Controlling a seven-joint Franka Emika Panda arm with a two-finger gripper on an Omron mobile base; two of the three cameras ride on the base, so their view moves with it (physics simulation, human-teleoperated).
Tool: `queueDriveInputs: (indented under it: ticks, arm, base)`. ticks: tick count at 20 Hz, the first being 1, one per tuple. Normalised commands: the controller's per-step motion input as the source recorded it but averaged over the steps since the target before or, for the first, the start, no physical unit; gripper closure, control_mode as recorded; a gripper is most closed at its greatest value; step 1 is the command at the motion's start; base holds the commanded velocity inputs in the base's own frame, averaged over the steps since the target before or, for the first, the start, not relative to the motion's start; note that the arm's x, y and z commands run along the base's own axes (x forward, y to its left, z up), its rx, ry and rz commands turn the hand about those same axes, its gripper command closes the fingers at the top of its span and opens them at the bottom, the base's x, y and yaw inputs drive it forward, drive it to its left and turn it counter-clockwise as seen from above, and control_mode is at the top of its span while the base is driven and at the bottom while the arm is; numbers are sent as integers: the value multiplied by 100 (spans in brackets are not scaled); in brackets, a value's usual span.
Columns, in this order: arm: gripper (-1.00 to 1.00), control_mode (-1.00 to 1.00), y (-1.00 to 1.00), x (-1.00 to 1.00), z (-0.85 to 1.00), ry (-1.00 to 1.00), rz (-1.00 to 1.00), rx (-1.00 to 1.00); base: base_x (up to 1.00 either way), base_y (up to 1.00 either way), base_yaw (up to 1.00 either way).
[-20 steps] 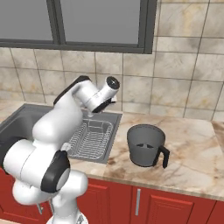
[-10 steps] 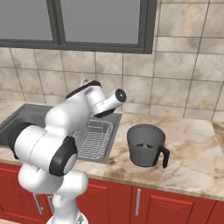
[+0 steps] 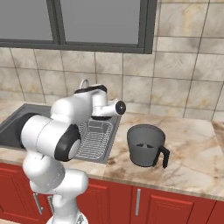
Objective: Turn on the sink faucet and place the jug under the water for a few seconds to fill it up.
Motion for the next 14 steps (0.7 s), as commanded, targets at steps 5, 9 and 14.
queueDriveInputs:
  ticks: [5,9,14]
  arm:
    - [-100,-100,0,43,-1,-19,5,7]
    - [-100,-100,0,47,0,-8,12,10]
    - [-100,-100,1,48,-9,2,7,4]
  base:
    - [0,0,0]
    - [0,0,0]
    - [0,0,0]
